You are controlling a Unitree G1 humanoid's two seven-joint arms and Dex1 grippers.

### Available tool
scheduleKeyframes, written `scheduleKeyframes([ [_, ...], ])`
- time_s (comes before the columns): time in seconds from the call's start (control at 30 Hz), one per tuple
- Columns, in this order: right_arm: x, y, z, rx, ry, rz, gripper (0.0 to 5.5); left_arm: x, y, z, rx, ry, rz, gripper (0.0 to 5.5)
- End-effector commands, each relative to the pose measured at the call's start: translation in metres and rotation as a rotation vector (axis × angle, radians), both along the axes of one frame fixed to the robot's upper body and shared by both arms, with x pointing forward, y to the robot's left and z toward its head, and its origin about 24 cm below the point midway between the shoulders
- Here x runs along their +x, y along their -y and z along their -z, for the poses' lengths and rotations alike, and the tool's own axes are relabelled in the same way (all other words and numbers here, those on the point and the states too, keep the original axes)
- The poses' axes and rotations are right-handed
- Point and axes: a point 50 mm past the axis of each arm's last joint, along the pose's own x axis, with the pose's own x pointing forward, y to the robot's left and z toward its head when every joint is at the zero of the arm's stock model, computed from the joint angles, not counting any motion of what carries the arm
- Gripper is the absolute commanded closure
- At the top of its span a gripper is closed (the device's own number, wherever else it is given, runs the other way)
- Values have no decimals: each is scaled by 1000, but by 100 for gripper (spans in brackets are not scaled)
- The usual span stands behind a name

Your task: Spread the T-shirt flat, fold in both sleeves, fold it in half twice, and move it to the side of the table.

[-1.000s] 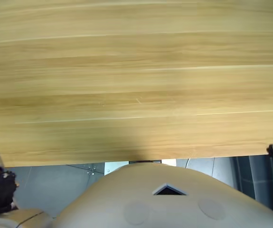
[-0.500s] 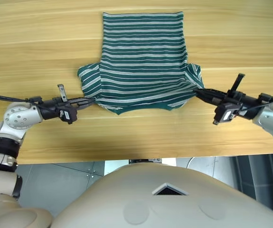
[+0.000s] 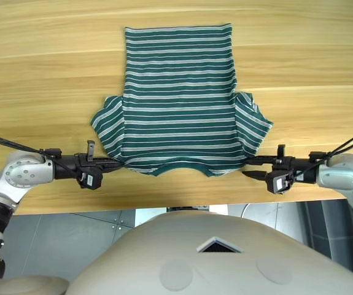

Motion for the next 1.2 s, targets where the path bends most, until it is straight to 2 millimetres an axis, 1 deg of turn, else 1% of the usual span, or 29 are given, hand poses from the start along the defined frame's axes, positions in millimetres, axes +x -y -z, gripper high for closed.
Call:
scheduleKeyframes([
  [0.03, -3, 6, 5, -54, -36, 6, 316, -11, 0, 4, 26, -52, 8, 550],
  [0.1, 0, 9, -1, -29, -13, 28, 285, -5, 3, -4, -13, -25, -5, 550],
  [0.13, 1, 10, -7, -3, 4, 39, 269, 0, 2, -9, -31, -3, -24, 524],
  [0.2, 2, 13, -19, 49, 29, 54, 238, 7, -2, -16, -34, 28, -56, 501],
  [0.27, 0, 15, -25, 73, 36, 58, 206, 11, -5, -19, -16, 44, -72, 472],
  [0.3, -1, 16, -27, 77, 36, 58, 184, 11, -6, -19, -7, 43, -73, 452],
  [0.33, -2, 17, -28, 77, 35, 58, 178, 11, -7, -19, 3, 41, -72, 447],
  [0.47, -4, 17, -31, 86, 33, 51, 99, 11, -8, -19, 16, 38, -79, 374],
  [0.5, -4, 17, -31, 87, 33, 51, 85, 9, -6, -20, 2, 26, -68, 360],
  [0.57, -4, 16, -32, 90, 36, 49, 36, 3, -1, -20, -28, -7, -39, 314],
  [0.63, -4, 15, -33, 93, 38, 46, 11, -3, 3, -21, -58, -39, -15, 284],
  [0.7, -3, 15, -34, 96, 44, 49, 10, -7, 5, -24, -95, -50, -6, 254],
  [0.8, -2, 17, -35, 98, 57, 60, 10, -4, -4, -37, -113, -2, -43, 203],
  [0.87, -1, 18, -36, 98, 66, 69, 10, 0, -16, -45, -93, 46, -89, 174],
  [0.93, 0, 19, -36, 96, 75, 77, 10, 9, -33, -49, -33, 91, -170, 150],
  [1.03, 2, 21, -35, 88, 86, 90, 10, 26, -68, -42, 138, 146, -351, 100],
  [1.07, 2, 21, -34, 86, 88, 92, 10, 31, -77, -38, 195, 158, -397, 84],
  [1.1, 2, 21, -34, 84, 90, 93, 10, 34, -81, -33, 236, 167, -420, 64],
  [1.13, 2, 22, -34, 83, 92, 94, 10, 35, -82, -27, 259, 169, -422, 45],
  [1.2, 2, 22, -34, 81, 96, 94, 10, 36, -73, -18, 250, 163, -384, 27],
])
